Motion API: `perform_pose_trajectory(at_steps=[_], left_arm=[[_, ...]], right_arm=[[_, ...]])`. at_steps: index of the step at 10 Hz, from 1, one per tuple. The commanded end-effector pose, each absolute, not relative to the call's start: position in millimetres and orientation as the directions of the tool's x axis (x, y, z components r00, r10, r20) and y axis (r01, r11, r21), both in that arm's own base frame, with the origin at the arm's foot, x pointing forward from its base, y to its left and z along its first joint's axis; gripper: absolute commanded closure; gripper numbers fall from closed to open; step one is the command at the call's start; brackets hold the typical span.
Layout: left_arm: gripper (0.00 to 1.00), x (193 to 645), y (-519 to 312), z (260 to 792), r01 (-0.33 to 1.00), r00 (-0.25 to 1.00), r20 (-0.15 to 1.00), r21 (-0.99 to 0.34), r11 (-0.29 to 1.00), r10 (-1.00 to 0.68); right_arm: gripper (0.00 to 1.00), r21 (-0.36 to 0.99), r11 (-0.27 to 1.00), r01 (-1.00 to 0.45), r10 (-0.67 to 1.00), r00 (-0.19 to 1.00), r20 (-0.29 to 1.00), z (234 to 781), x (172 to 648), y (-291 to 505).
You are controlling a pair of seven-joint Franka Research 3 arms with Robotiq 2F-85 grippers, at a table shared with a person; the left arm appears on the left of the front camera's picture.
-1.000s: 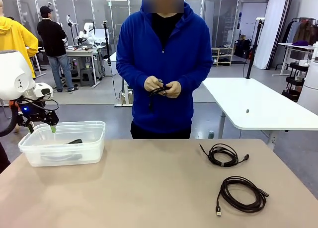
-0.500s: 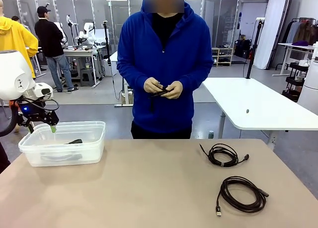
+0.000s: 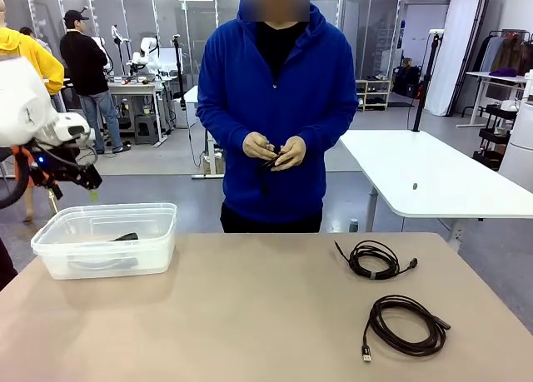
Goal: Organize and store the cables.
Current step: Place the Power Cable into the Organizing box.
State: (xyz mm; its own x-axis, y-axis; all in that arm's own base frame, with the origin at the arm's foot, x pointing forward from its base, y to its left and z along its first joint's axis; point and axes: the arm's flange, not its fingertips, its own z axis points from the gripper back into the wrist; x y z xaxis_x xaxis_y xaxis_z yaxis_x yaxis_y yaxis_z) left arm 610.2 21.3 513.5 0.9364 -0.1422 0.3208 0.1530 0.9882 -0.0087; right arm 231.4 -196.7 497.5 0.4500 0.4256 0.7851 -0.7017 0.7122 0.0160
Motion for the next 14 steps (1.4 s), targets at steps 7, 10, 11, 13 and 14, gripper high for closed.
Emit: perform_pose_trajectory(at_steps=[7, 10, 11, 13, 14], left_arm=[[0.00, 402, 87, 548, 0.479, 0.765, 0.526, -0.077, 0.875, -0.372], [0.00, 362, 138, 527, 0.730, 0.553, 0.664, -0.096, 0.677, -0.503], [0.00, 344, 156, 517, 0.733, 0.520, 0.723, -0.105, 0.672, -0.455], [0.00, 345, 160, 500, 0.716, 0.526, 0.727, -0.096, 0.692, -0.443], [0.00, 346, 159, 503, 0.734, 0.505, 0.734, -0.088, 0.674, -0.454]], right_arm=[[0.00, 0.009, 0.703, -0.712, 0.432, 0.436, 0.789, 498, 230, -199], [0.00, 0.009, 0.703, -0.712, 0.432, 0.436, 0.789, 498, 230, -199], [0.00, 0.009, 0.703, -0.712, 0.432, 0.436, 0.789, 498, 230, -199], [0.00, 0.009, 0.703, -0.712, 0.432, 0.436, 0.789, 498, 230, -199], [0.00, 0.009, 0.703, -0.712, 0.432, 0.436, 0.789, 498, 230, -199]])
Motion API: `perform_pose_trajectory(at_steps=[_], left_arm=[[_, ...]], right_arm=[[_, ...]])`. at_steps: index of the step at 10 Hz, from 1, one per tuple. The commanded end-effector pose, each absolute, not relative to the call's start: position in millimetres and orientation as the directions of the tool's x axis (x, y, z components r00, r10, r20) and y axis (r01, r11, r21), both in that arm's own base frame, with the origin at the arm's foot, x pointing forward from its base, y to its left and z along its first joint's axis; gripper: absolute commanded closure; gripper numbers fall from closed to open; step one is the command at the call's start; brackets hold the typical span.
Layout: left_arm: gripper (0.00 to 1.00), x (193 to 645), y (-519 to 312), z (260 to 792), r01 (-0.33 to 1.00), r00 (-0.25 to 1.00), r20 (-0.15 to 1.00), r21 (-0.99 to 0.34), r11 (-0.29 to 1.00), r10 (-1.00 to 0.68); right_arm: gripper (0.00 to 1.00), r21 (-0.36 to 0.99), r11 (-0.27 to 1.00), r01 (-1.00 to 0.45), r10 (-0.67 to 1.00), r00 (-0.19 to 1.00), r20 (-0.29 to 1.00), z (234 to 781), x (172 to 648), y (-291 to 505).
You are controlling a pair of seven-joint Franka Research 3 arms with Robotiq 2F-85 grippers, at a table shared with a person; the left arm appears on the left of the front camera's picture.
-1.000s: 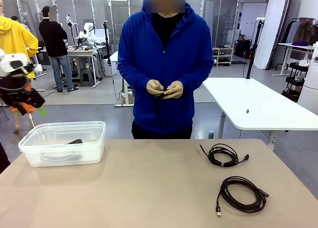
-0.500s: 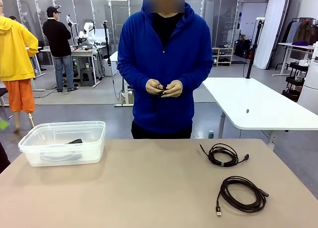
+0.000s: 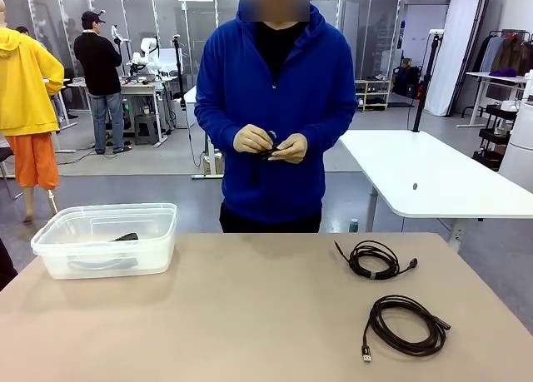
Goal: Organize and store the cables.
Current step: Place the Power Cable into the Organizing box.
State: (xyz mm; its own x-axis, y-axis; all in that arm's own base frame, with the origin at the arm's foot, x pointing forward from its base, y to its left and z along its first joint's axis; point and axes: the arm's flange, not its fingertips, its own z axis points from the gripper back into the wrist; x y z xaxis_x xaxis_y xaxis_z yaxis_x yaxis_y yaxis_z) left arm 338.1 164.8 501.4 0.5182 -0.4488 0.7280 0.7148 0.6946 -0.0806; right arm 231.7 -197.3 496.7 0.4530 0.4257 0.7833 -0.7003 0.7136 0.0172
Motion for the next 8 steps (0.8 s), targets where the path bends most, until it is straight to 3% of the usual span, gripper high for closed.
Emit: perform_pose_trajectory(at_steps=[1, 8], left_arm=[[0.00, 349, 157, 507, 0.740, 0.502, 0.734, -0.091, 0.667, -0.457], [0.00, 341, 161, 501, 0.721, 0.516, 0.730, -0.087, 0.688, -0.448]], right_arm=[[0.00, 0.009, 0.703, -0.712, 0.432, 0.436, 0.789, 498, 230, -199], [0.00, 0.009, 0.703, -0.712, 0.432, 0.436, 0.789, 498, 230, -199]])
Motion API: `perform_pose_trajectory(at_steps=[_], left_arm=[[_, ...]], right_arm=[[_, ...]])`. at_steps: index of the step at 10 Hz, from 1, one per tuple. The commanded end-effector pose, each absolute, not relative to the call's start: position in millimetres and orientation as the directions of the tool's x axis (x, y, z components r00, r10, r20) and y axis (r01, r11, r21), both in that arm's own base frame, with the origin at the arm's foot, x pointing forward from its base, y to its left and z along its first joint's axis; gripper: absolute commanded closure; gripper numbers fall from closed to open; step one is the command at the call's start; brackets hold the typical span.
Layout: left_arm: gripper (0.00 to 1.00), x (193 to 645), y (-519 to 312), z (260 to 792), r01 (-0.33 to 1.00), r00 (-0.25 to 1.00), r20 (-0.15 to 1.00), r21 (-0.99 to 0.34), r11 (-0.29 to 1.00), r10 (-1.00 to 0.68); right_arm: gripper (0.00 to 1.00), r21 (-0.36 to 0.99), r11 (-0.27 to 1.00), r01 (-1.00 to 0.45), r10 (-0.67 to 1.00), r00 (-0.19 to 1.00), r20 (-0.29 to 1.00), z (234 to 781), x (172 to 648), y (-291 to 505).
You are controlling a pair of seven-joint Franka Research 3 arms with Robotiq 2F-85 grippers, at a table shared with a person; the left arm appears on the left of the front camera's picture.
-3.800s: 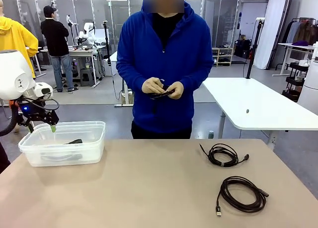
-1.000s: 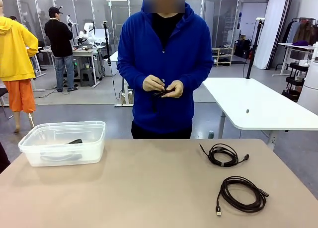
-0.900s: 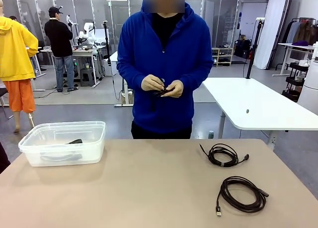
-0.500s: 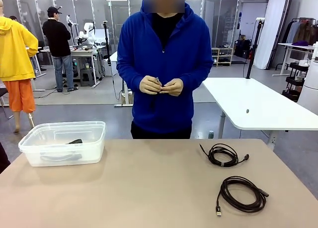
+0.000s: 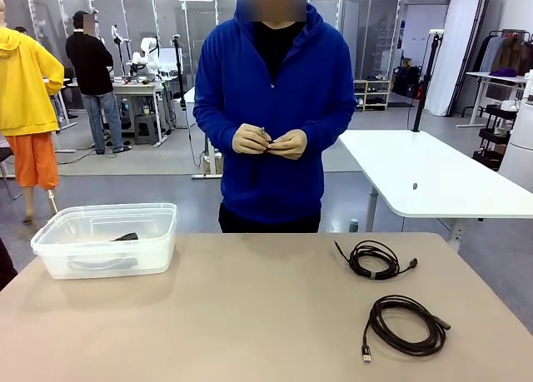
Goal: Organize and store the cables.
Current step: Place the Power Cable into the Organizing box.
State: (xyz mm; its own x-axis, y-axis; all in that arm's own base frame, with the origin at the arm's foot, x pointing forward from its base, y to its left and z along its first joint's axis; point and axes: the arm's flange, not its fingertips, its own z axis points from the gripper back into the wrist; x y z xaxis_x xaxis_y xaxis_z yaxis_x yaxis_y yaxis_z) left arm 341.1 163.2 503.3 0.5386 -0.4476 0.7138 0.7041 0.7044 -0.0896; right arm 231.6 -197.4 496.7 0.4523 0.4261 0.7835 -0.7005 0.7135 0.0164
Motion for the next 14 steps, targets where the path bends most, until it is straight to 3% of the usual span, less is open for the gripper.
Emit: perform_pose_trajectory(at_steps=[1, 14], left_arm=[[0.00, 341.0, 160.7, 501.3, 0.721, 0.516, 0.730, -0.087, 0.688, -0.448], [0.00, 341.0, 160.7, 501.3, 0.721, 0.516, 0.730, -0.087, 0.688, -0.448]], right_arm=[[0.00, 0.009, 0.703, -0.712, 0.432, 0.436, 0.789, 497.9, 230.0, -198.8], [0.00, 0.009, 0.703, -0.712, 0.432, 0.436, 0.789, 497.9, 230.0, -198.8]])
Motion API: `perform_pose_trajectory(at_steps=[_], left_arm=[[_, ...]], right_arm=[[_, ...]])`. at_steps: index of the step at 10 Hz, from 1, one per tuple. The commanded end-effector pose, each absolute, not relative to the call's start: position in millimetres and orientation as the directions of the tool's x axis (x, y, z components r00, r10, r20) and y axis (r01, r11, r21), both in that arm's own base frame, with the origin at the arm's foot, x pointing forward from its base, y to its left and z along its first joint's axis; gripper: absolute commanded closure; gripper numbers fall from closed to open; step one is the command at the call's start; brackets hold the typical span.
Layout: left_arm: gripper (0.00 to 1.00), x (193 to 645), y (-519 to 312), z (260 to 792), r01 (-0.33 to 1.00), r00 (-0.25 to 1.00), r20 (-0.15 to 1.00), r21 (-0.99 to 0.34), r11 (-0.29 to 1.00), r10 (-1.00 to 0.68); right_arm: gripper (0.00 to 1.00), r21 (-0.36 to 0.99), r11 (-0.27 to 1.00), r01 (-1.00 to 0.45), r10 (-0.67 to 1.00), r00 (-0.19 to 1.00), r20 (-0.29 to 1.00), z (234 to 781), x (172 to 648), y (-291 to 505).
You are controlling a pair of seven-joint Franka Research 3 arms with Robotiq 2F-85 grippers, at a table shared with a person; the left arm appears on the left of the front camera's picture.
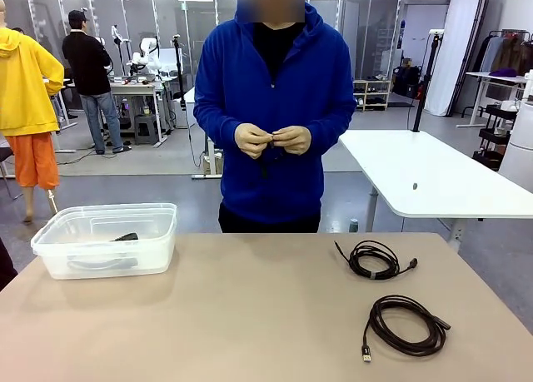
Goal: Organize and store the cables.
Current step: Place the Power Cable into the Organizing box.
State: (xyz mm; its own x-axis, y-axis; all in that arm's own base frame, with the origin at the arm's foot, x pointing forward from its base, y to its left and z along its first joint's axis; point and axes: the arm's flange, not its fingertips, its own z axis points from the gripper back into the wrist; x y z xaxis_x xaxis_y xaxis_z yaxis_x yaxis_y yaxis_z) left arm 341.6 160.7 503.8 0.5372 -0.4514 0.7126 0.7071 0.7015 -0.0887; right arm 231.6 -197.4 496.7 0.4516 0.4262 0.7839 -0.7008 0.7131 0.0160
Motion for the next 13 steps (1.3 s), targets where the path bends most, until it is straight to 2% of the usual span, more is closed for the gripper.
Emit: perform_pose_trajectory(at_steps=[1, 13], left_arm=[[0.00, 341.0, 160.7, 501.3, 0.721, 0.516, 0.730, -0.087, 0.688, -0.448], [0.00, 341.0, 160.7, 501.3, 0.721, 0.516, 0.730, -0.087, 0.688, -0.448]], right_arm=[[0.00, 0.009, 0.703, -0.712, 0.432, 0.436, 0.789, 497.9, 230.0, -198.8], [0.00, 0.009, 0.703, -0.712, 0.432, 0.436, 0.789, 497.9, 230.0, -198.8]])
